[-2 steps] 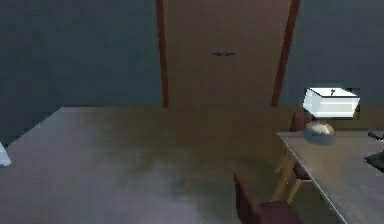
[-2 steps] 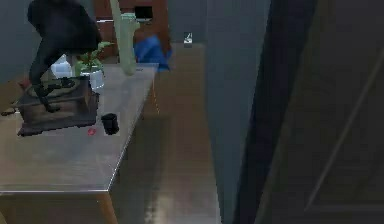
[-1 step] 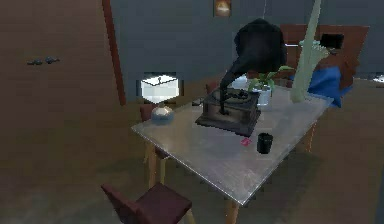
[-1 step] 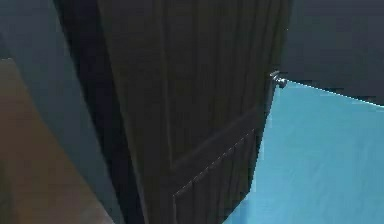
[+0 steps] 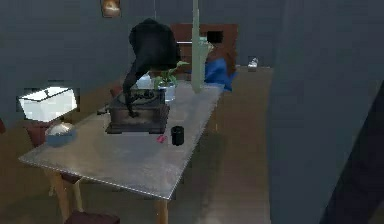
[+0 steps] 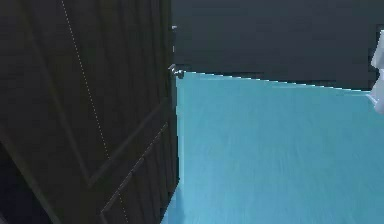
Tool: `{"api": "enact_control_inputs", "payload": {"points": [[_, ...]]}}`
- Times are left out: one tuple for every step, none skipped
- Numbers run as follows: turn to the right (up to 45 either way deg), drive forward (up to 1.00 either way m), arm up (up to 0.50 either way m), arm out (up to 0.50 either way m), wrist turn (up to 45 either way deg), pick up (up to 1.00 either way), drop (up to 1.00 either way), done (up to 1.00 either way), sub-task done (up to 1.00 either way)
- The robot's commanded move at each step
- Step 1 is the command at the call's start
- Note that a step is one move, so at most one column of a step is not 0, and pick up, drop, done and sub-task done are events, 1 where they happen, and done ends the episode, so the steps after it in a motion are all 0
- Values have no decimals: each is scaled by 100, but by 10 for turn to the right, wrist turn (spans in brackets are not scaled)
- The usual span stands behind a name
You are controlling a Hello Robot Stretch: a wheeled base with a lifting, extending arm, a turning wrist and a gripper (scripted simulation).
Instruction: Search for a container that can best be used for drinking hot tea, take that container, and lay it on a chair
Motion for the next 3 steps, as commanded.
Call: {"api": "enact_control_inputs", "payload": {"points": [[0, 25, 0, 0, 0, 0, 0, 0, 0], [-450, 0, 0, 0, 0, 0, 0, 0, 0], [-450, 0, 0, 0, 0, 0, 0, 0, 0]]}}
